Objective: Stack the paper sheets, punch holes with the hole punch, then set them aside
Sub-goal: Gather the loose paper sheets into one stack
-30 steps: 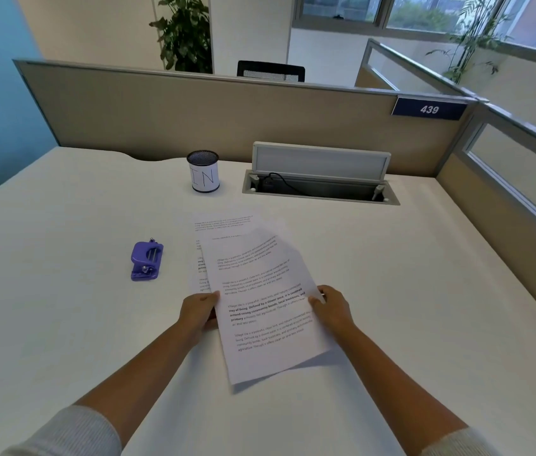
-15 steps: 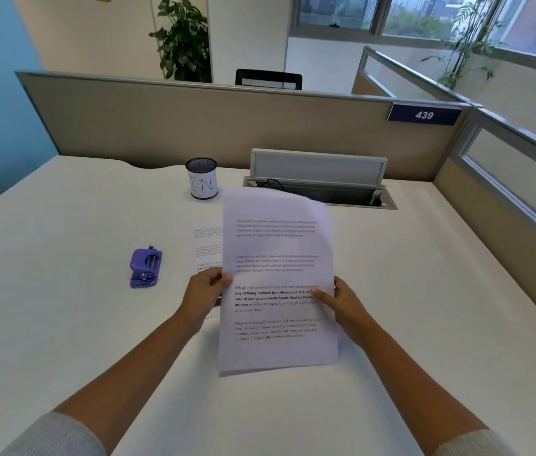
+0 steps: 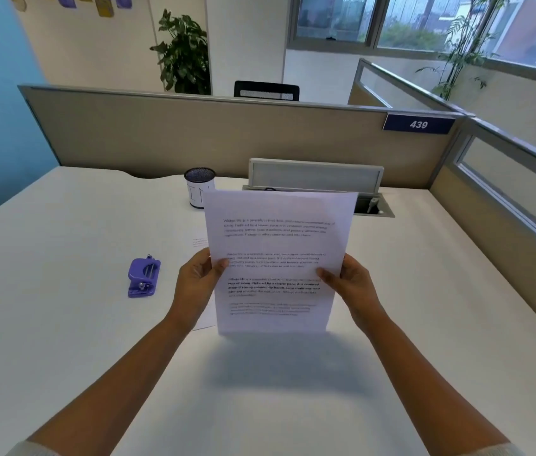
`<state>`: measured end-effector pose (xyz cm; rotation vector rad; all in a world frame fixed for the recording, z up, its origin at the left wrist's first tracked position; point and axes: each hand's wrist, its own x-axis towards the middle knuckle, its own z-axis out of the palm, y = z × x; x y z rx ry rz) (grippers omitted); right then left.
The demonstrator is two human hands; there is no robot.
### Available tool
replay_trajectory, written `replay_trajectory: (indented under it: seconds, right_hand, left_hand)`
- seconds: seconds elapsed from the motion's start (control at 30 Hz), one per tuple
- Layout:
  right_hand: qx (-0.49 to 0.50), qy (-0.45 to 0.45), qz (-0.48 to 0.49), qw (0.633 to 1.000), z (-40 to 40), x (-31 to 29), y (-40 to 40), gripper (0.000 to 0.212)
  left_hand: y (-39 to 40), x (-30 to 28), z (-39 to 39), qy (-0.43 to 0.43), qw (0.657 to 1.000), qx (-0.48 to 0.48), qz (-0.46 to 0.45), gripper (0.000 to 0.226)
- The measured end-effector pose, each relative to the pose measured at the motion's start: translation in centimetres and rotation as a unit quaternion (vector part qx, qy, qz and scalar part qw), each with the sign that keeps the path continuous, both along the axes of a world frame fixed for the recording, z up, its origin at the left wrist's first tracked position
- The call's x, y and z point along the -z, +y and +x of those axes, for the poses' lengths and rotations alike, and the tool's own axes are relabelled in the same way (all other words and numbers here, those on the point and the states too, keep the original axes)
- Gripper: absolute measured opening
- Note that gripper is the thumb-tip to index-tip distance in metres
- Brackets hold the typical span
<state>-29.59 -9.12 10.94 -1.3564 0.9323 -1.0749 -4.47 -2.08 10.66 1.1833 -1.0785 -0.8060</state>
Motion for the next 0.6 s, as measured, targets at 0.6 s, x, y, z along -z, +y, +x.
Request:
replay_trajectory:
  seconds: [0.6]
  right_hand:
    - [0.036, 0.027, 0.008, 0.999, 1.8, 1.2, -1.1, 0.011]
  left_hand:
    - [-0.6, 2.7, 0.0, 0.033, 0.991, -0.105, 0.08, 0.011]
